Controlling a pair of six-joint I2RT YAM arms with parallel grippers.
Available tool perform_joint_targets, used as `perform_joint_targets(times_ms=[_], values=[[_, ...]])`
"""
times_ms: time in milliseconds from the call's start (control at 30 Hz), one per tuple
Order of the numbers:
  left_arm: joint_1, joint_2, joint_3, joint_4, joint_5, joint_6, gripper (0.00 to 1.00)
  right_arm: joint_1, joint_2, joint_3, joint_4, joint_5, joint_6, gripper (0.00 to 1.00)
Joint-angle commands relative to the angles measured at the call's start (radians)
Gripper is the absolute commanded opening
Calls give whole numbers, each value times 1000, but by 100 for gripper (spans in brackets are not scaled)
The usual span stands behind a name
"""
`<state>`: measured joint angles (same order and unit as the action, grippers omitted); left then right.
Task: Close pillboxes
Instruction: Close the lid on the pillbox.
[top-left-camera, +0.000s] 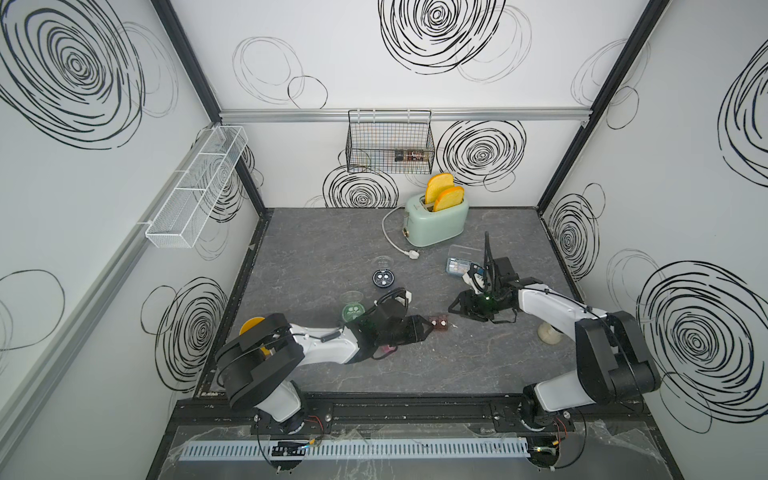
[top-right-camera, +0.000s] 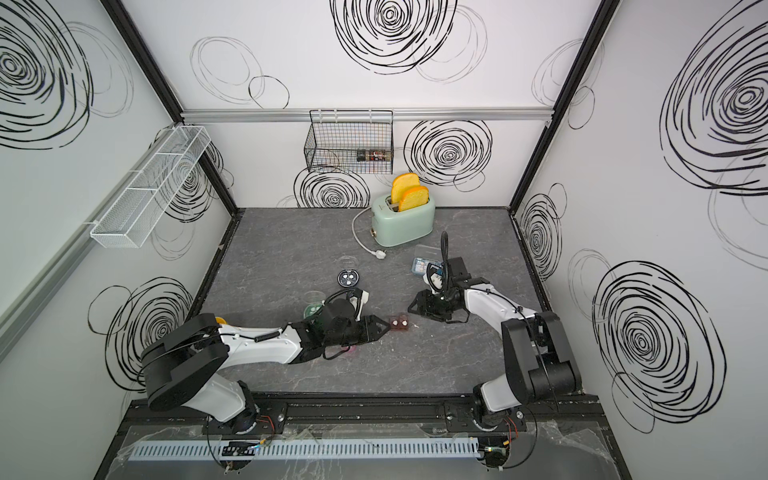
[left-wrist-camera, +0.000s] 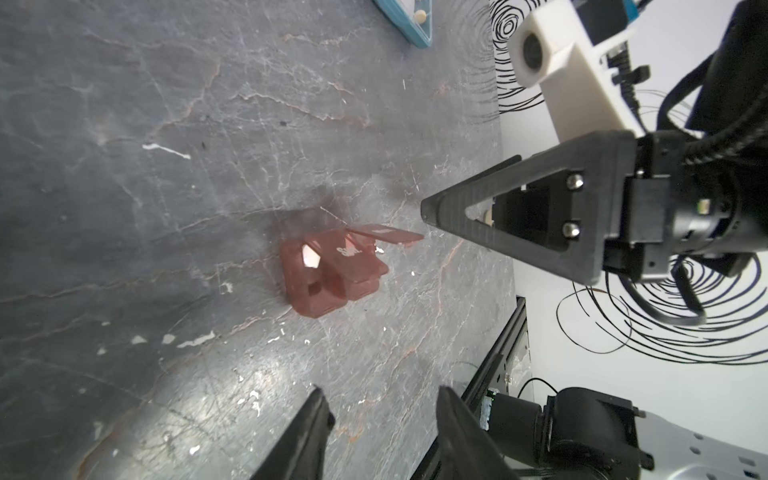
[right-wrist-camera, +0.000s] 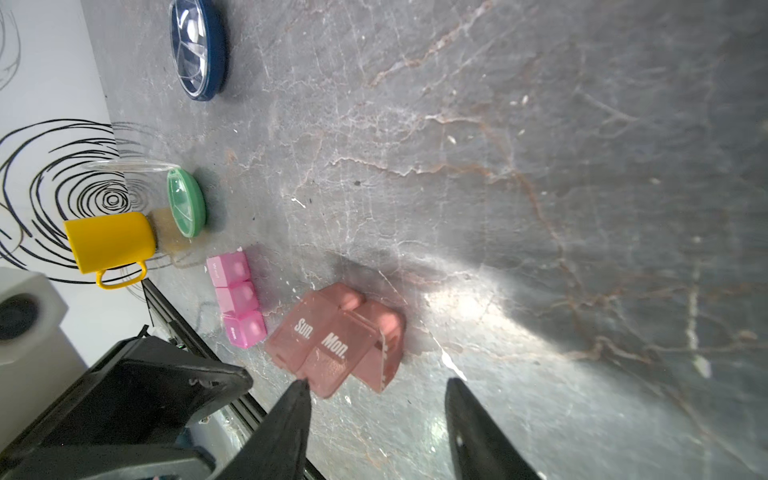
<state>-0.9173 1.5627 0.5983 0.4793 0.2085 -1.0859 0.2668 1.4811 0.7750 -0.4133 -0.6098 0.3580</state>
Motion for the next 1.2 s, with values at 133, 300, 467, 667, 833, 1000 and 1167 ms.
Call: perform_joint_targets(times_ms=[133,300,467,667,833,1000,1167], values=[[-8,47,-11,89,12,-23,43,39,38,7,33,-21,13,52],[-8,76,-11,103,12,-25,43,52,40,1,37,-19,16,46],[-8,117,7,104,12,-13,42,56,38,-2,33,-18,9,45],[-8,146,6,151,11,-24,40,61,37,-12,34,-15,4,43],[-8,153,5,160,8,-24,40,69,47,-25,42,-11,4,42],[-8,164,3,173,6,-28,39,81,54,-34,51,-11,5,41],[-8,182,11,181,8,-28,39,84,72,-39,61,-7,5,40]])
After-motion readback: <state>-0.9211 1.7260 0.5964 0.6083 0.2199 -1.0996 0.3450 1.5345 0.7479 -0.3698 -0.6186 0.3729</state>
